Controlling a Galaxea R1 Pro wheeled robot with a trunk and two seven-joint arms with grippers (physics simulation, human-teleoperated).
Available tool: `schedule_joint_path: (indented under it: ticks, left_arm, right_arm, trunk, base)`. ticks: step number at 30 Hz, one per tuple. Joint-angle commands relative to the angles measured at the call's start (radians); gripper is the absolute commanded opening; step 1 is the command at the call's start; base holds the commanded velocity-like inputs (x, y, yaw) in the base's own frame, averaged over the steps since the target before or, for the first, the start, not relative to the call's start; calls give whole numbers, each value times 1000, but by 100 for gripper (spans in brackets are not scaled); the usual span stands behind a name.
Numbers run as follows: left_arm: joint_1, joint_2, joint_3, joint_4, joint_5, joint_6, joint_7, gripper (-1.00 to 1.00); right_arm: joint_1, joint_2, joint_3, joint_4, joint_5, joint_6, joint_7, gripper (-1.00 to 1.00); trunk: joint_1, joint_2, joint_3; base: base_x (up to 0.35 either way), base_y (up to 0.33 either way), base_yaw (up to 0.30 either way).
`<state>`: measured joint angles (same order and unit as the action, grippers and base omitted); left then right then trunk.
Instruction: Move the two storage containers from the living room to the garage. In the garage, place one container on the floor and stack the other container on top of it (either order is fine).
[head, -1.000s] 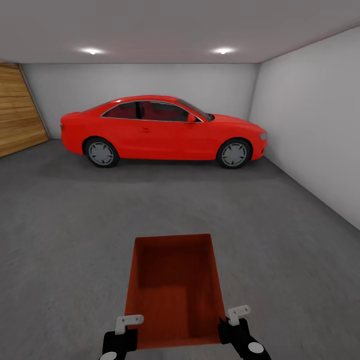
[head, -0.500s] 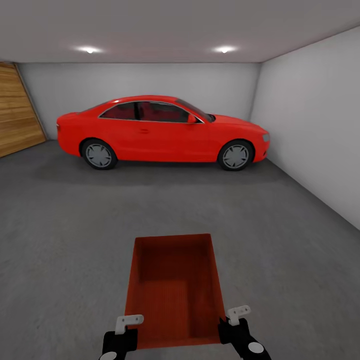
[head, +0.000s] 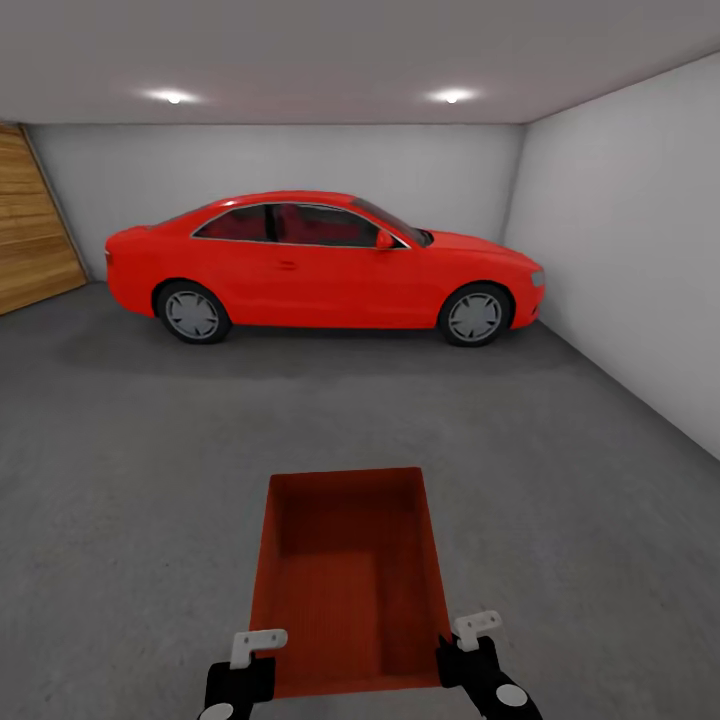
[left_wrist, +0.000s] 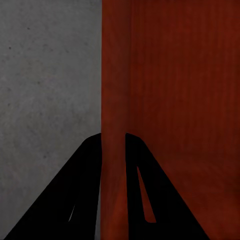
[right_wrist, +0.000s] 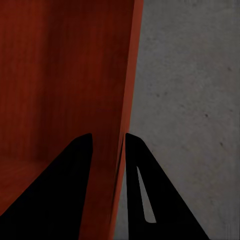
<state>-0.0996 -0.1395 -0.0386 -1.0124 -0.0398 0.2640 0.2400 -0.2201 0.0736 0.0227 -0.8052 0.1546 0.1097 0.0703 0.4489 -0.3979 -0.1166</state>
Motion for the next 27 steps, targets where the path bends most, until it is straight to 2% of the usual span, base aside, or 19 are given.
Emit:
schedule_joint_path:
  ticks: [1, 27]
  left_arm:
    - [0, -24, -3, 0, 72, 4, -15, -100]
    - [0, -25, -3, 1, 72, 4, -15, -100]
  right_arm:
    - [-1, 1, -9, -5, -55, -39, -37, -100]
    - [-1, 1, -9, -6, -55, -39, -38, -100]
  trunk:
    - [1, -2, -2]
    - [1, -2, -2]
  base:
    - [323, 0, 0]
    - [323, 0, 0]
